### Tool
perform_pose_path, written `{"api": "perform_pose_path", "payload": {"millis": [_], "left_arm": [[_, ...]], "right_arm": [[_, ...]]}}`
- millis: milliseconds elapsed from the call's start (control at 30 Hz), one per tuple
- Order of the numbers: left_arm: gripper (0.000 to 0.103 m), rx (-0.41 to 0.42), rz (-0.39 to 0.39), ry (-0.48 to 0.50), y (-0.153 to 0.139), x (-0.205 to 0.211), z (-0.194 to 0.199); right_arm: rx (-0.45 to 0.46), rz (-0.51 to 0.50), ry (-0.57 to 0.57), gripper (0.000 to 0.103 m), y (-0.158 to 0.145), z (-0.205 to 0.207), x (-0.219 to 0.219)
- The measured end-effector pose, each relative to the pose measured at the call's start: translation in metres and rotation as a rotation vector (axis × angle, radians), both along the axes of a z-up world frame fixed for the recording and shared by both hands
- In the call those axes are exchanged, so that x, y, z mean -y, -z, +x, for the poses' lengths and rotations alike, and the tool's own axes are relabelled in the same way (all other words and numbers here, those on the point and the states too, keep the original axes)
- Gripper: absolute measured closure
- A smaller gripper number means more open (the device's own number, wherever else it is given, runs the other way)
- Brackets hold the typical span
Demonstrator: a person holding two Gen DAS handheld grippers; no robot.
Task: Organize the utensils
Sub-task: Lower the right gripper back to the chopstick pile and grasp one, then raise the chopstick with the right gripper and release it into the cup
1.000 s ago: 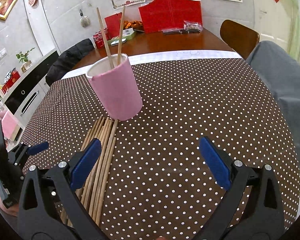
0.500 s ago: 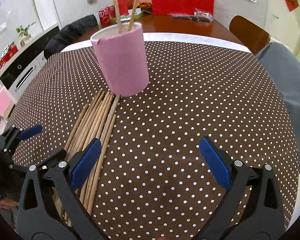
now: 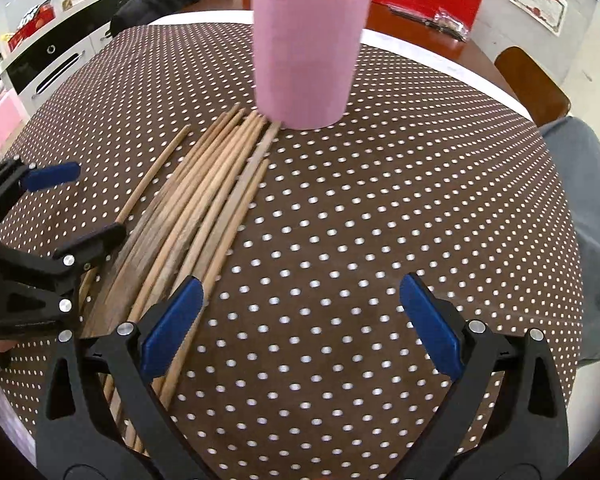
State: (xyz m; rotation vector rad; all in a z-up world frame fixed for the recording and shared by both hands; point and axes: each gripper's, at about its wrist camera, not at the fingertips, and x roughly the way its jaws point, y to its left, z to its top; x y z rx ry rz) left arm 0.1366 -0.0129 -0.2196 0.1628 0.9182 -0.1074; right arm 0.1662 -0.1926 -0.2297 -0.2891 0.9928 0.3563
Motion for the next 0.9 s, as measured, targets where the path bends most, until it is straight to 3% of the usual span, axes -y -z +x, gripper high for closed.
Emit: {"api": "perform_pose_path", "payload": {"millis": [467,600,700,800,900], "left_arm": [[0.018,-0.011,-0.02,-0.007,0.002,-0.006,0.003],[0.018,-0.014,-0.023,-0.009,0.003,-0.007,0.005],[0.018,-0.028,-0.036,-0.031,0.003,-0.01,0.014],[0.019,-0.042,-0.042,-0.029,0.002,-0.009,0.021],[0.03,-0.052,-0.061,-0.007,0.001,-0.006,0.025]], "right_arm": [[-0.007,-0.09,-0.024,0.007,0.013,-0.009,-0.013],[-0.035,-0.04,-0.014,0.024,0.012,-0.003,-0.011],[-0.048,0.009,0.003,0.047,0.011,0.006,-0.013],[-0.047,0.03,0.01,0.063,0.01,0.008,-0.02],[-0.047,0.044,0.02,0.064,0.009,0.006,-0.022]]}}
